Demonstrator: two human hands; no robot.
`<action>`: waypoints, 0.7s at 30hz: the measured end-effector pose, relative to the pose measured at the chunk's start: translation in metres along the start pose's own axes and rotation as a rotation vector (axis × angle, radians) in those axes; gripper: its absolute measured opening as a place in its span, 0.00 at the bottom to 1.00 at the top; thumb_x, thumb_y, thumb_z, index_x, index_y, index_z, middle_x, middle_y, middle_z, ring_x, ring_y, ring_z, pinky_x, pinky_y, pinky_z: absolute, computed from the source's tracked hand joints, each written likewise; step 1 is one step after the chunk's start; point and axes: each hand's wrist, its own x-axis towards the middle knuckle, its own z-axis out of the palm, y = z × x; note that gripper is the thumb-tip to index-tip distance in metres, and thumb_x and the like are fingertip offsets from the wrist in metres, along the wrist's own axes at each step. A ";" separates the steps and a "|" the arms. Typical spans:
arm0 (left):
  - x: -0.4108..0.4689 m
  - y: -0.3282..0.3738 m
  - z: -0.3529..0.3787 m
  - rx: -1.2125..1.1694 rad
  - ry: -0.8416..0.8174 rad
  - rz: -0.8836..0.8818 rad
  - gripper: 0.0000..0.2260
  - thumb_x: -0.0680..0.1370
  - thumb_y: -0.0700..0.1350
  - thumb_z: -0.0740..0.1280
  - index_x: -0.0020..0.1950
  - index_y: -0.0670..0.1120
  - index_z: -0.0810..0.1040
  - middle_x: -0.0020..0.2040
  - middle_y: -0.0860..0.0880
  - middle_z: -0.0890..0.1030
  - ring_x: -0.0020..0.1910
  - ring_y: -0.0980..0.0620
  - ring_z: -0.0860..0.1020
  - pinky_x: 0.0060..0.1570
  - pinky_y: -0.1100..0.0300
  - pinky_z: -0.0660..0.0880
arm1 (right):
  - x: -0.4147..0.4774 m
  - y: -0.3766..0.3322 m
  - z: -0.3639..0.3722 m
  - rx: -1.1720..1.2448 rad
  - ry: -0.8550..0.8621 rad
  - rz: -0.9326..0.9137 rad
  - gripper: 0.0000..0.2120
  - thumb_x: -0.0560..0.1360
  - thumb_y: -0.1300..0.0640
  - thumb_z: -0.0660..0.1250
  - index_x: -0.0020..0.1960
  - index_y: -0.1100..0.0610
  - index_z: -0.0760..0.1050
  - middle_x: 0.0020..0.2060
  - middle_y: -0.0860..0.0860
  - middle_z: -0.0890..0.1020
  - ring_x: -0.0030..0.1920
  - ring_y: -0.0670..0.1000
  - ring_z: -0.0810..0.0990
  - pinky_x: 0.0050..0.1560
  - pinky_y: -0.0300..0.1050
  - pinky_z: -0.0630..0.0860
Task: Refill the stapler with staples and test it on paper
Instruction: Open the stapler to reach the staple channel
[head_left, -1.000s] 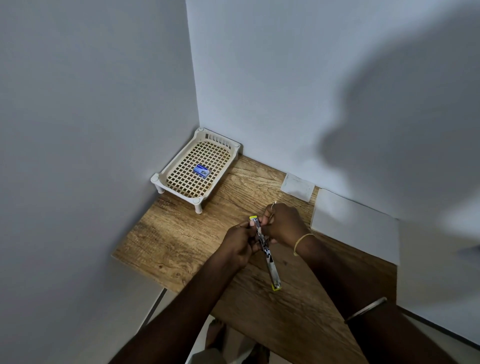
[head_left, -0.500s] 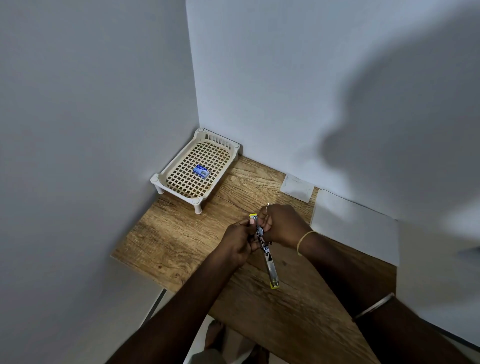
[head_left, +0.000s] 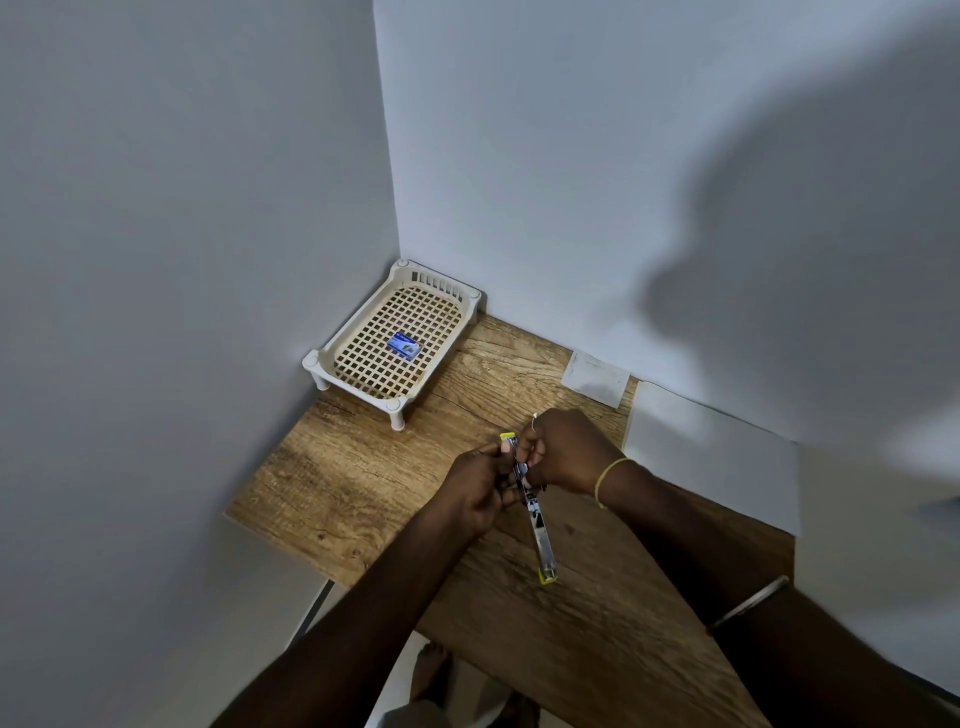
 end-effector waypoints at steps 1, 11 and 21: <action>0.000 0.000 0.000 0.005 -0.004 -0.002 0.09 0.84 0.38 0.61 0.53 0.41 0.81 0.40 0.46 0.87 0.37 0.50 0.85 0.34 0.54 0.83 | 0.000 0.000 0.000 -0.016 -0.007 -0.009 0.11 0.62 0.63 0.77 0.42 0.54 0.85 0.35 0.45 0.82 0.38 0.47 0.83 0.42 0.40 0.78; 0.001 -0.001 -0.001 0.066 -0.004 -0.023 0.12 0.83 0.32 0.59 0.51 0.41 0.81 0.41 0.44 0.85 0.40 0.47 0.83 0.36 0.51 0.84 | 0.001 0.000 -0.008 -0.051 -0.127 -0.063 0.09 0.64 0.62 0.78 0.44 0.56 0.83 0.34 0.42 0.79 0.38 0.45 0.79 0.42 0.41 0.76; -0.002 0.002 -0.002 0.070 0.002 -0.008 0.11 0.83 0.32 0.60 0.50 0.42 0.81 0.41 0.45 0.84 0.38 0.49 0.83 0.34 0.54 0.83 | -0.002 0.006 -0.002 0.011 -0.064 -0.072 0.10 0.64 0.63 0.78 0.42 0.54 0.82 0.35 0.45 0.82 0.38 0.45 0.81 0.40 0.39 0.75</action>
